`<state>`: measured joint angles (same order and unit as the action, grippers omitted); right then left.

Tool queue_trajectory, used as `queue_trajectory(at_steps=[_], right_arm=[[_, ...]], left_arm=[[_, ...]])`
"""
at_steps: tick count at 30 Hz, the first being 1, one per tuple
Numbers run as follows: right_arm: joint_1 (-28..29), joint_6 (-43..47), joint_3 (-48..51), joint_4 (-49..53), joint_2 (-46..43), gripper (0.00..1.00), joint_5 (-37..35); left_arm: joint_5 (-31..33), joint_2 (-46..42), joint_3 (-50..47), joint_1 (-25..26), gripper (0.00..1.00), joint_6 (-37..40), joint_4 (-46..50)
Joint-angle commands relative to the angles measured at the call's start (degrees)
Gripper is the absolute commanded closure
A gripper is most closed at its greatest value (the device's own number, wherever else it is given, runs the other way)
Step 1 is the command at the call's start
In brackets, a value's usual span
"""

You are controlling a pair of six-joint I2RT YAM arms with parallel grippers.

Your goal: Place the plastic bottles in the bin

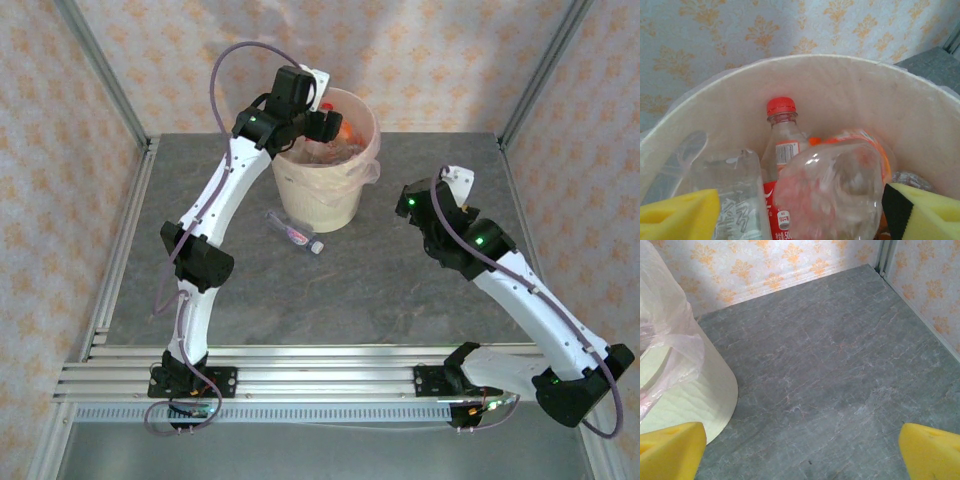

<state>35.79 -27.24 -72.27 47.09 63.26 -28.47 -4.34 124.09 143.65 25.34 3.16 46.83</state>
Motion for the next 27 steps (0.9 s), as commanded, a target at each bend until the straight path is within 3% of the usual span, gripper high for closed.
queue_trajectory(at_steps=[1,7,11,21,27], right_arm=[[-0.3,-0.1,-0.3,0.0,0.2,0.01,0.0],[-0.3,0.5,-1.2,-0.3,0.9,0.01,0.5],[-0.3,0.8,-1.2,-0.4,1.0,0.01,0.8],[-0.3,1.0,-0.8,0.0,0.9,0.01,1.3],[-0.3,0.9,-0.7,0.2,0.6,0.01,1.2]], left_arm=[[-0.8,-1.6,2.2,-0.3,0.13,1.6,1.5],[1.7,-6.6,1.2,-0.3,0.09,-0.6,1.8],[5.5,-14.0,-5.3,-0.3,0.05,-4.4,-1.4],[21.1,-39.5,-41.9,-0.3,0.00,-26.3,-10.6],[23.2,-49.7,-64.8,-0.3,0.00,-43.8,-14.4]])
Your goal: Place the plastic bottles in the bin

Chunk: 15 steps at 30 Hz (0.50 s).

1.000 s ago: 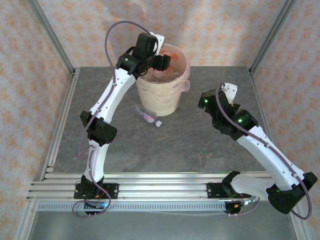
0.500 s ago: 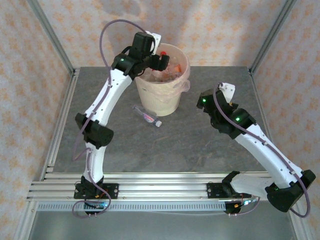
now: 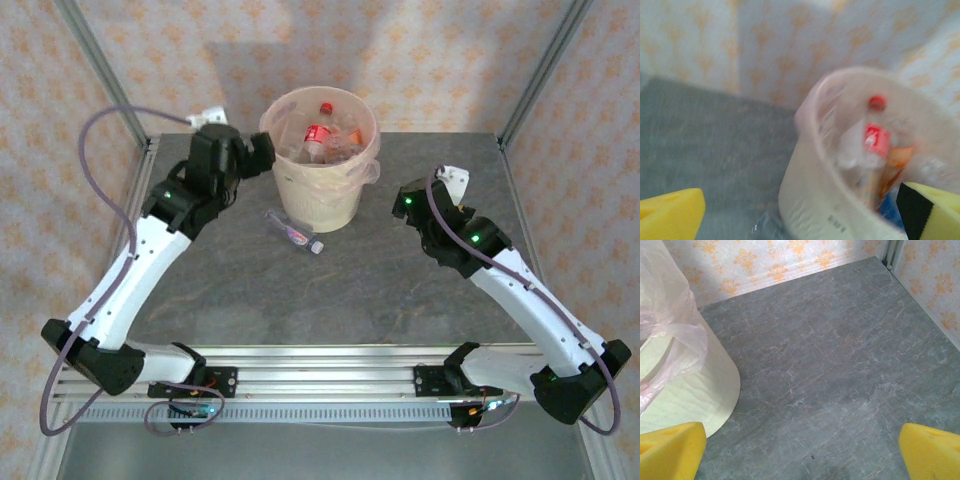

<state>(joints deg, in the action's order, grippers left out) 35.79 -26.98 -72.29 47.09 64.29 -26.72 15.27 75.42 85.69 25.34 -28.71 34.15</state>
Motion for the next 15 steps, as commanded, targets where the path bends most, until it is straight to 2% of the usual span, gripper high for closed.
queue_trajectory(at_steps=[1,6,15], right_arm=[[-0.3,0.6,-0.5,0.2,-0.5,0.01,-0.5],[-0.3,0.5,0.0,0.2,-0.3,0.01,-0.8],[-0.3,0.3,0.3,0.4,0.5,0.01,-0.3]], left_arm=[[3.9,-1.9,-9.8,-0.3,0.00,-14.9,-1.7],[0.7,-2.3,-20.8,-0.5,0.00,-21.7,-3.6],[-14.5,6.3,-31.7,-2.0,0.00,-25.4,-17.8]])
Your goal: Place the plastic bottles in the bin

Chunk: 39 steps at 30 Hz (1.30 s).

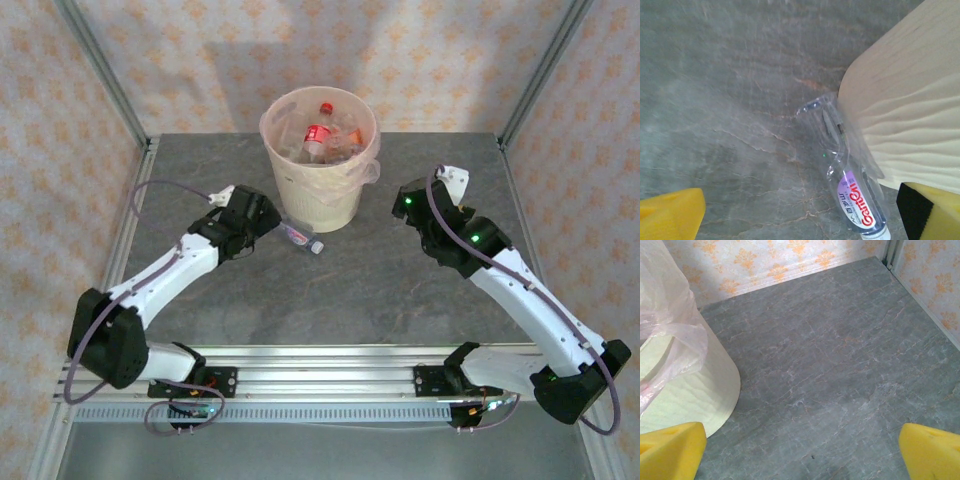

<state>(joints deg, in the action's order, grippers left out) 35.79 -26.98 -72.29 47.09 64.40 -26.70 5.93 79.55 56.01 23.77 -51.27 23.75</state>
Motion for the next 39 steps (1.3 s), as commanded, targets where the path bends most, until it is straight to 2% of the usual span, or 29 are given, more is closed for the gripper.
queue_trajectory(at_steps=[1,6,12,25,35,39], right_arm=[[-0.3,0.4,0.2,0.4,0.4,0.01,-0.4],[-0.3,0.4,0.3,0.7,0.6,0.01,-0.5],[-0.2,0.6,0.5,0.8,0.7,0.01,-0.7],[-0.2,0.7,1.3,0.0,1.1,0.01,-0.1],[-0.3,0.8,1.4,-0.6,1.6,0.01,0.0],[-0.3,0.8,1.2,-0.5,2.2,0.01,0.0]], left_arm=[[-6.3,3.3,-2.5,-0.4,0.00,-3.1,-9.2],[-9.2,8.0,-3.8,-0.5,0.01,-3.9,-15.9],[-10.1,12.3,-2.8,-0.7,0.01,-3.5,-19.4],[-11.6,21.3,0.9,-1.5,0.03,-2.8,-22.3],[-10.8,26.4,1.8,-2.2,0.03,-5.6,-20.9],[-10.1,27.0,1.5,-2.4,0.14,-6.6,-20.3]])
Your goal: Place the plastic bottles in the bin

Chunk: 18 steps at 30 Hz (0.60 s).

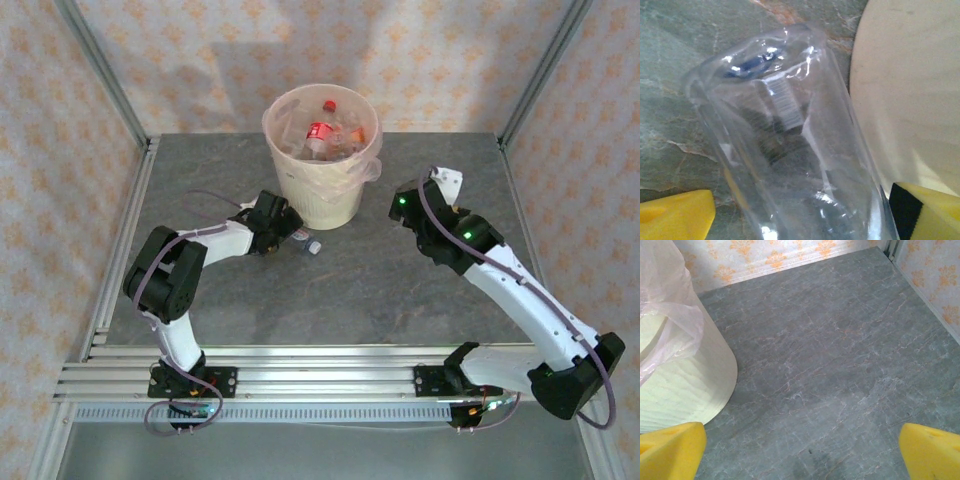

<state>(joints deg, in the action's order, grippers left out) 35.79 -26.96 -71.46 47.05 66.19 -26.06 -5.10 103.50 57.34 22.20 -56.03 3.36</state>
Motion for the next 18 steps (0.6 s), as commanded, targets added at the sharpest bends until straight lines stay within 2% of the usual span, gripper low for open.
queue_trajectory(at_steps=[1,7,11,16,18], right_arm=[[-0.2,0.7,0.3,-0.4,0.5,0.01,-0.6],[-0.3,0.7,0.1,-0.6,0.8,0.01,-0.5],[-0.3,0.7,0.0,-0.7,0.9,0.01,-0.4],[-0.3,0.6,-0.2,-0.4,0.6,0.01,-0.6],[-0.3,0.5,-0.2,-0.3,0.3,0.01,-0.8]], left_arm=[[1.1,2.9,0.0,-0.9,0.17,-2.1,0.1],[3.3,1.6,-1.1,-1.5,0.36,-3.3,1.9],[5.8,-0.4,-1.6,-1.6,0.44,-3.4,3.5],[9.3,-4.6,-1.8,-1.6,0.59,-1.7,6.8],[11.2,-7.5,-1.8,-1.7,0.62,-0.4,8.6]])
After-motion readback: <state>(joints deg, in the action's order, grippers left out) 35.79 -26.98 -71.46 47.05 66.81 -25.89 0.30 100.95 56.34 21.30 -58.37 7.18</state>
